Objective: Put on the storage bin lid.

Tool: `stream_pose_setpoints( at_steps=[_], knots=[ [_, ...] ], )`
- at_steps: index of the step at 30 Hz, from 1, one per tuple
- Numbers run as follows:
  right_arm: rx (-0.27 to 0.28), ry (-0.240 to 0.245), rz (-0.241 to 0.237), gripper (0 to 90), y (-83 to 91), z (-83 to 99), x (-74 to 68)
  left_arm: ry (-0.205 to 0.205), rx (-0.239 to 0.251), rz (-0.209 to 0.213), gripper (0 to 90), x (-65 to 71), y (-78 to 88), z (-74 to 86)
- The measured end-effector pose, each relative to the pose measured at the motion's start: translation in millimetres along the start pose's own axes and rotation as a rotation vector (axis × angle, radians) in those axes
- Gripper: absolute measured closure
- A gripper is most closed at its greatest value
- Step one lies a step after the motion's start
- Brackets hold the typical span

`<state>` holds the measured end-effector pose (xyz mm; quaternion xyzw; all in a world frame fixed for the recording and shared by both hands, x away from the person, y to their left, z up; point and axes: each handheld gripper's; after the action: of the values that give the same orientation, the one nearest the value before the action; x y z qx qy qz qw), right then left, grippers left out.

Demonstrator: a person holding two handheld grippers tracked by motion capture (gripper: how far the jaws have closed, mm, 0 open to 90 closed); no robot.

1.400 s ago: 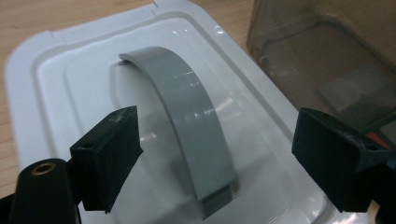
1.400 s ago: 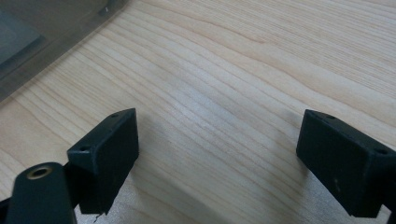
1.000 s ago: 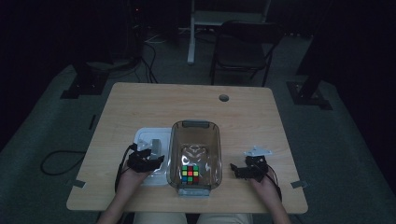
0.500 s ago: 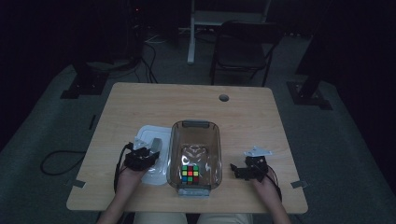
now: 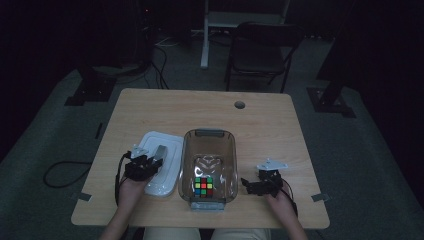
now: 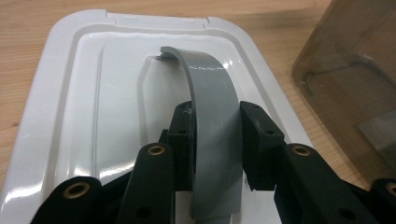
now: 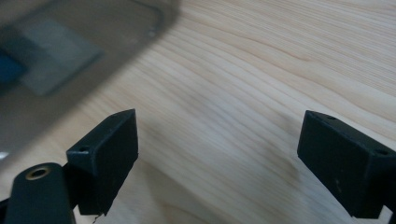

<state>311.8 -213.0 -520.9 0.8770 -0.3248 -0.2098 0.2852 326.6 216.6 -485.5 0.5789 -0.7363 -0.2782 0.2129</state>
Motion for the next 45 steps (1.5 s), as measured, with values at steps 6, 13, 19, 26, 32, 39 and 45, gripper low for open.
stream_pose_setpoints(
  at_steps=[6,13,19,26,32,39,45],
  knots=[
    [0.005,0.022,-0.046,12.4,-4.8,-3.4,-14.9,0.017,0.026,-0.003,69.4,-7.9,11.0,-6.9],
    [-0.017,0.037,-0.096,12.4,-14.2,-5.2,-24.8,0.009,0.035,-0.01,69.5,-13.6,26.1,-15.3],
    [-0.036,0.058,-0.099,13.0,-21.5,-6.7,-32.9,0.002,0.09,0.013,69.4,-21.2,49.4,-27.7],
    [-0.038,0.077,-0.109,13.0,-33.4,-13.9,-43.2,-0.021,0.154,0.008,69.5,-22.5,73.4,-45.0],
    [-0.032,0.087,-0.112,12.8,-47.6,-22.7,-55.7,-0.026,0.203,0.005,69.6,-20.2,87.5,-58.2],
    [-0.041,0.107,-0.106,12.8,-58.0,-28.6,-62.5,-0.026,0.221,-0.008,69.9,-26.8,97.3,-64.6],
    [-0.043,0.105,-0.119,12.8,-65.1,-34.4,-65.9,-0.043,0.235,0.023,69.9,-18.0,101.1,-70.0]
  ],
)
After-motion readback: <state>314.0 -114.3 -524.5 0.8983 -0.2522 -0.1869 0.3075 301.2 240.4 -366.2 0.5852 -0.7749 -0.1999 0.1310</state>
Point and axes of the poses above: each handheld gripper's, and its own axes: y roughly backward along the jaws, z roughly out of its underside, x roughly to its right, and after that the axes turned 12 degrees about -z, right-handed
